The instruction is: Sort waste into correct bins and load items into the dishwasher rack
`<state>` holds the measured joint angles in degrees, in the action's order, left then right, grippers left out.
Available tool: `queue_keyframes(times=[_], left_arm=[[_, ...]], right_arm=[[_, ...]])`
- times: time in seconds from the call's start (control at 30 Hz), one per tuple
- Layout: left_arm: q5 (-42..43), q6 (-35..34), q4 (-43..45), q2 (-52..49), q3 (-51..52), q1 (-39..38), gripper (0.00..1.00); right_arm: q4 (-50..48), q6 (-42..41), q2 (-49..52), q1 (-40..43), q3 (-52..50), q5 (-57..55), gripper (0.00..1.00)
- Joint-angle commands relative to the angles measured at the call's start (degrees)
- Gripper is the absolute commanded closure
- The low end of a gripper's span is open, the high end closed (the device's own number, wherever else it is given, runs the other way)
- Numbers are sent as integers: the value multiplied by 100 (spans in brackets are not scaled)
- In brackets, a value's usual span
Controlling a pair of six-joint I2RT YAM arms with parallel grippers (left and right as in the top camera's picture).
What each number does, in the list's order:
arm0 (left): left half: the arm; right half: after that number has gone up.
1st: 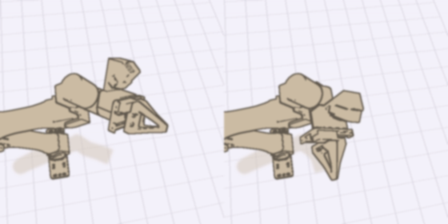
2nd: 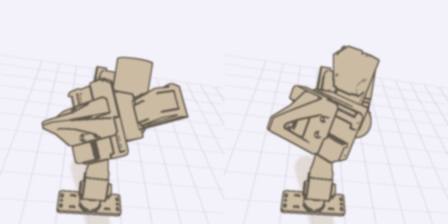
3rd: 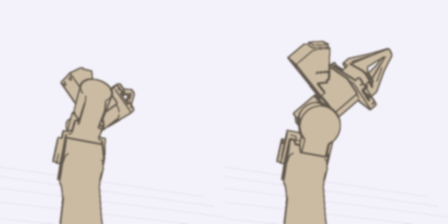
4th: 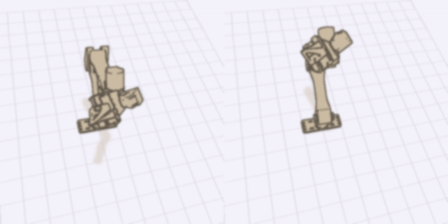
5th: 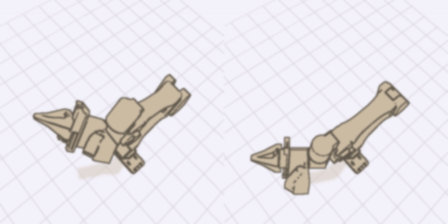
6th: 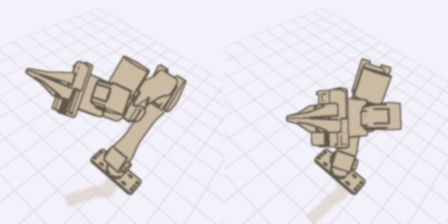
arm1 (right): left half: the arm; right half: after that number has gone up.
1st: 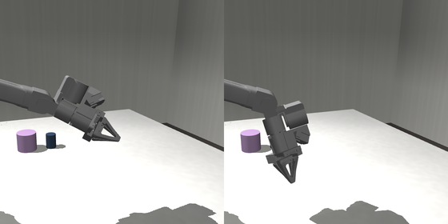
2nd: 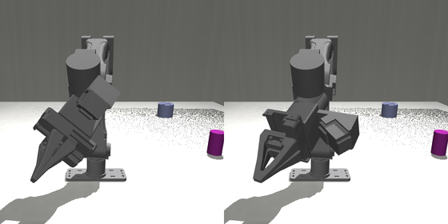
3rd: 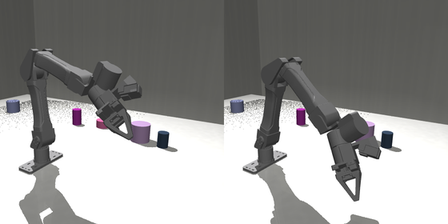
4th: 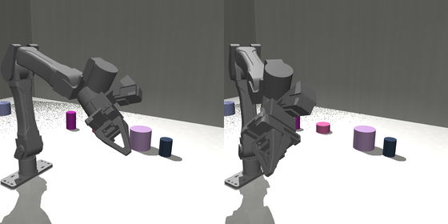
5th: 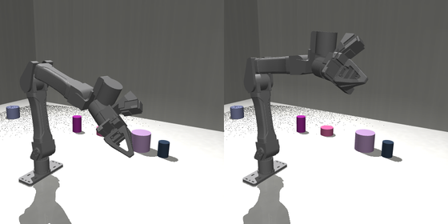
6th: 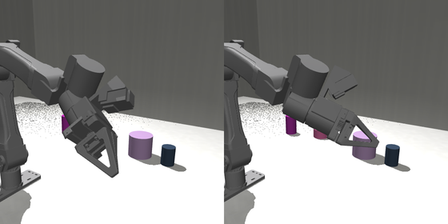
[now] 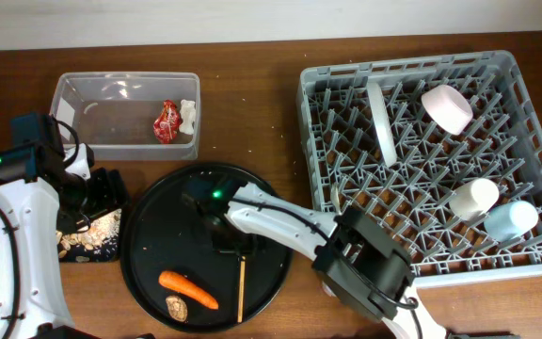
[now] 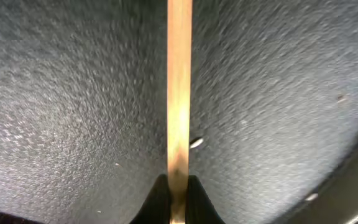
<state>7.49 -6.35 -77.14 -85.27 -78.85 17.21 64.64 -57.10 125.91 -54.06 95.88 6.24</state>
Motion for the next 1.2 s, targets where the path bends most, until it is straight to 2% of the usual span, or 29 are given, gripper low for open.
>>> queue_keyframes(times=[0.0, 0.17, 0.23, 0.33, 0.5, 0.7, 0.77, 0.83, 1.07, 1.17], left_arm=[[61, -48, -7, 63, 9, -22, 22], [63, -48, -7, 66, 9, -22, 22], [66, -50, -9, 66, 9, -28, 22], [81, -50, -15, 66, 13, -33, 22], [297, -50, 37, 66, 192, -33, 22], [437, -50, 166, 66, 629, -33, 22], [586, -50, 166, 66, 678, -33, 22], [586, -50, 162, 66, 682, -33, 22], [693, -50, 26, 66, 682, -48, 22], [691, -302, -142, 66, 682, -527, 22]], right_arm=[[522, 951, -640, 374, 442, -586, 96], [1471, 2664, -2229, 1147, 455, -1467, 95], [1626, 3198, -2476, 1478, 455, -1467, 95], [1912, 3499, -2500, 2184, 348, -1449, 96], [1580, 3738, -2494, 2761, -264, -1432, 96], [640, 4033, -2492, 2789, -929, -1121, 95], [461, 4033, -2492, 2789, -938, -1121, 73], [317, 4035, -2492, 2789, -938, -1123, 59], [507, 3838, -2511, 2791, -911, -1145, 60], [780, 3672, -3029, 3053, -774, -1123, 59]])
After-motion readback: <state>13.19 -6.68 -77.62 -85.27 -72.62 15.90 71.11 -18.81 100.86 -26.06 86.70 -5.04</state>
